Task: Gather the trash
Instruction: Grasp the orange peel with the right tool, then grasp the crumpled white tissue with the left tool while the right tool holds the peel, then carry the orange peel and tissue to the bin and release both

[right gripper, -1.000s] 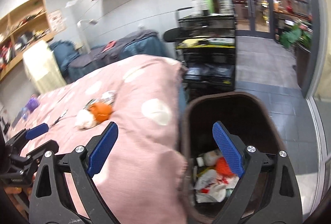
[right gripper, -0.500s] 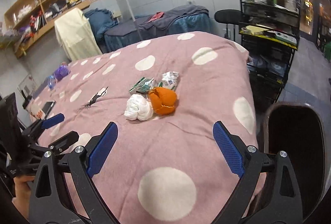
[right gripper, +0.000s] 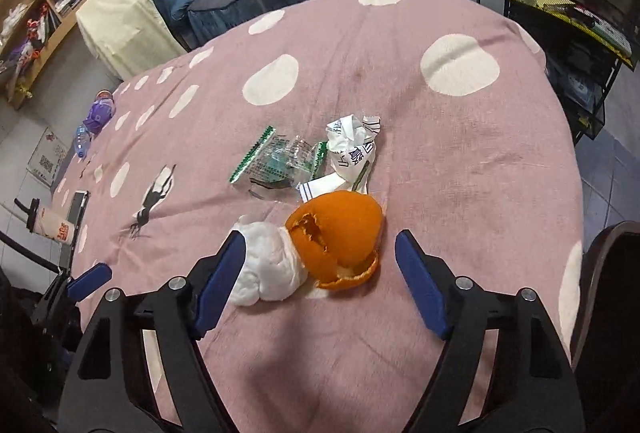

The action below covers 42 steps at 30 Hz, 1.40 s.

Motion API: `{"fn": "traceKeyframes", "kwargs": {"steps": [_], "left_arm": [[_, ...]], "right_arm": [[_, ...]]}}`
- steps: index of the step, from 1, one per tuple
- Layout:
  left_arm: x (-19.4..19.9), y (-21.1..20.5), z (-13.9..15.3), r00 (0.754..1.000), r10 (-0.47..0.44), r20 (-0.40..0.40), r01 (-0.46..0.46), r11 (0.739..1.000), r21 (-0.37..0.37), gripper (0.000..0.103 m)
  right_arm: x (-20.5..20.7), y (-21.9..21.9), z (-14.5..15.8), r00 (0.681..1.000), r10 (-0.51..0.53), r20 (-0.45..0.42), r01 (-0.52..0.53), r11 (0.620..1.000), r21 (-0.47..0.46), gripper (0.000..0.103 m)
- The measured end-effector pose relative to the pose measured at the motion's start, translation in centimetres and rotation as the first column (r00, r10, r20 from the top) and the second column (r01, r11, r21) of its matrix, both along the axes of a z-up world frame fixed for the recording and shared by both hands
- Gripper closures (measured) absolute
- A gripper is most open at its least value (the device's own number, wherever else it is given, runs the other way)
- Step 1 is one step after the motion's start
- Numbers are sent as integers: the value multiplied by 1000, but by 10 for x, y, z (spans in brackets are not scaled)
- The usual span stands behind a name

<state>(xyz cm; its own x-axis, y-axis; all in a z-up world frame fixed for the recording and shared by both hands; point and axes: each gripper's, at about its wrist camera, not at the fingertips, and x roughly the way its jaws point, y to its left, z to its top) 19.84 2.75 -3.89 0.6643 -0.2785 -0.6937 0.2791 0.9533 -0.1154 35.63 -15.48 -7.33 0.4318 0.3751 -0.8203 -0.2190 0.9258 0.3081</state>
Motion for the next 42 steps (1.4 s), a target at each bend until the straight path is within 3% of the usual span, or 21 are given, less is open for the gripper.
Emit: {"fn": "traceKeyframes", "kwargs": {"steps": [2,4,9,13,16,19,20,21,23,31,42], "left_arm": [[9,-7,-2,1000,-22,-22,22,1000,-4,6],[17,-15,-5,998,-47,-40,47,999,0,6],[41,-34,-11,991,-103,-80,106,994,29,6],[65,-49,-15,985,-119,-122,127,990,57,10],[81,-59,-21,977,-139,-162,150,987,58,20],[90,-65,-28,969,-152,-194,165,985,52,43],[90,-66,-30,968,-152,-200,165,985,48,58],[89,-66,-31,968,-152,-200,164,985,45,66],[83,-63,-29,973,-140,-182,149,988,33,70],[43,-40,-3,996,-72,-61,71,997,-12,72],[-12,-33,25,999,-16,44,21,993,-112,72]], "right_arm": [[8,4,-11,999,2,-39,-2,1000,7,35],[10,1,-15,999,-13,-47,14,1000,17,56],[1,-16,-4,1000,-28,-7,28,998,60,66],[-14,-36,8,997,-69,42,65,994,90,68],[-27,-49,16,994,-88,69,80,991,108,68],[-39,-53,21,991,-92,100,81,991,104,68],[-43,-55,22,989,-97,113,85,991,101,68],[-47,-57,25,986,-104,128,91,991,99,68],[-57,-61,29,979,-120,164,106,990,89,68],[-99,-84,41,953,-174,247,145,981,130,68],[-149,-120,43,928,-248,277,205,963,174,68]]}}
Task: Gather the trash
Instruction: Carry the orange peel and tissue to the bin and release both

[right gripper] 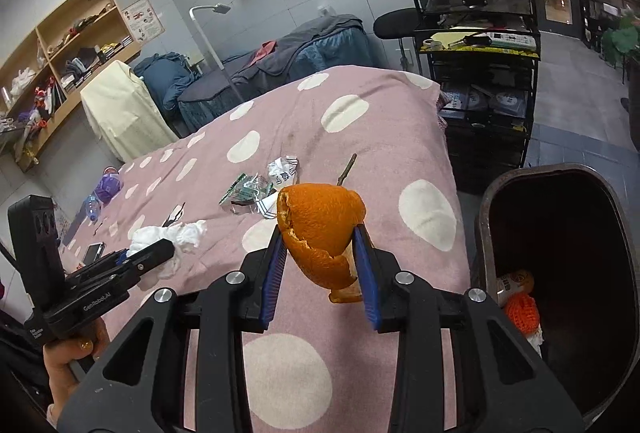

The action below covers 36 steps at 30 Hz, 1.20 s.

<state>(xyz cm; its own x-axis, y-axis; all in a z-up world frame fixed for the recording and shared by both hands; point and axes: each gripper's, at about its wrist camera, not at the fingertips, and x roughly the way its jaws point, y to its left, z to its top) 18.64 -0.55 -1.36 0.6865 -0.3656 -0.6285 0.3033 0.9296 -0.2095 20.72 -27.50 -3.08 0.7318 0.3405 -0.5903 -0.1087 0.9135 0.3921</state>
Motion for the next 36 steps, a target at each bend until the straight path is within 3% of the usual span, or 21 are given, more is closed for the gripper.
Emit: {"fn": "traceKeyframes", "kwargs": {"steps": [17,25,36], "left_arm": [[-43,-50,19,992,-105,71,110,990,-86,72],[-53,-83,20,980,-182,79,189,977,-96,72],[-55,-116,15,966,-251,67,256,962,-95,72]], "right_arm": [[-60,-81,-1,979,-201,30,202,979,-28,68],[-69,-124,-28,953,-300,-32,299,953,-36,68],[-57,-146,-77,930,-338,-146,335,941,-48,68]]}}
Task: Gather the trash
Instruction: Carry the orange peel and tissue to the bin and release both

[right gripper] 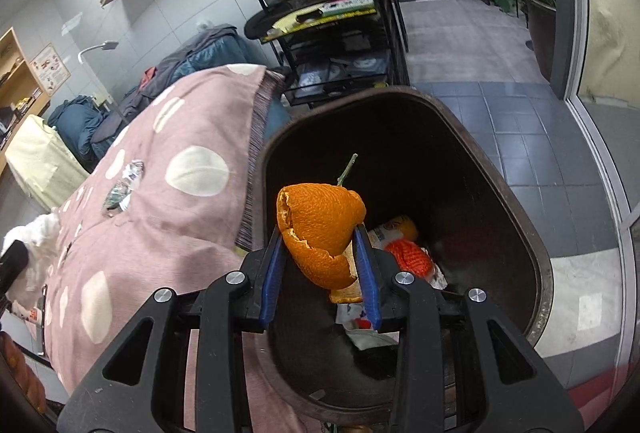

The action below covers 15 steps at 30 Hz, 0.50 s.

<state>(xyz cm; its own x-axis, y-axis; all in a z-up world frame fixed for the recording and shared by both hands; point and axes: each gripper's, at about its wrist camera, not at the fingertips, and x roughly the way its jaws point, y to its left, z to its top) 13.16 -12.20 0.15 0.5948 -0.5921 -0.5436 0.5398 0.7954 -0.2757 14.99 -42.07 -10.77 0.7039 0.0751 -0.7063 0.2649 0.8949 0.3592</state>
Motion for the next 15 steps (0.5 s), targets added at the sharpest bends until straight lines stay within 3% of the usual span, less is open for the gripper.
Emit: {"fn": "traceKeyframes", "kwargs": {"steps": [11,15], "left_arm": [[1,-15,-6,999,-35,-19,35,999,15,72],[0,-21,-8,998,-50,-29,51,999,17,72]], "right_arm": [[13,-8,-39,996,-24,-90,27,999,34,65],[10,-9,-39,997,-37,-72,39,999,28,45]]}}
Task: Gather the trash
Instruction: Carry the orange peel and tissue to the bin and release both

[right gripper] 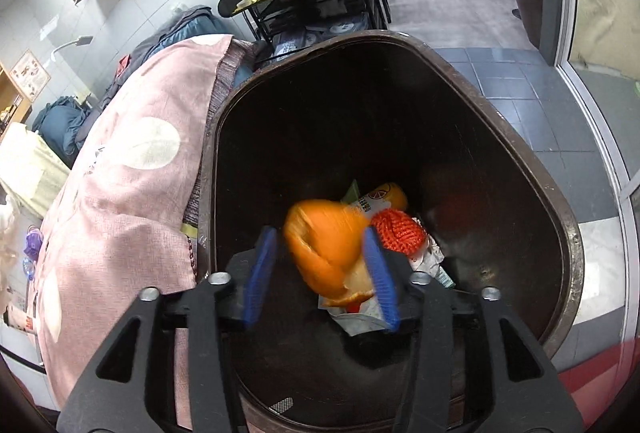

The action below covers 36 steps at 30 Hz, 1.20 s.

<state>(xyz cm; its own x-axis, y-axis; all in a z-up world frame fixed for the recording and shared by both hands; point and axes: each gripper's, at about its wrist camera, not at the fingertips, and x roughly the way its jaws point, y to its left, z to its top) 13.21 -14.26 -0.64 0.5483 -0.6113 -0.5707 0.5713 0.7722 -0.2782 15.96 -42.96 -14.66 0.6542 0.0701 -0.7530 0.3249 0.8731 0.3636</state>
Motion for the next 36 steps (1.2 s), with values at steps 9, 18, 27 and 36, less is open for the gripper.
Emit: {"fn": "traceKeyframes", "kwargs": {"steps": [9,18,27,36], "left_arm": [[2,-22,-1,998,-55,3,55,998,31,72],[10,-59,-7,991,-133,-15,134,988,72,72],[21,-102,-23,982,-183,-46,188,972,138,72],[29,-137,-38,974,-211,-77,222,955,195,71]], "right_arm": [[-13,-1,24,998,-27,52,30,998,-63,41],[-38,-24,55,981,-143,129,161,976,-145,25],[-64,-54,68,958,-241,156,263,954,-146,20],[-78,-76,66,941,-308,142,326,937,-126,20]]}}
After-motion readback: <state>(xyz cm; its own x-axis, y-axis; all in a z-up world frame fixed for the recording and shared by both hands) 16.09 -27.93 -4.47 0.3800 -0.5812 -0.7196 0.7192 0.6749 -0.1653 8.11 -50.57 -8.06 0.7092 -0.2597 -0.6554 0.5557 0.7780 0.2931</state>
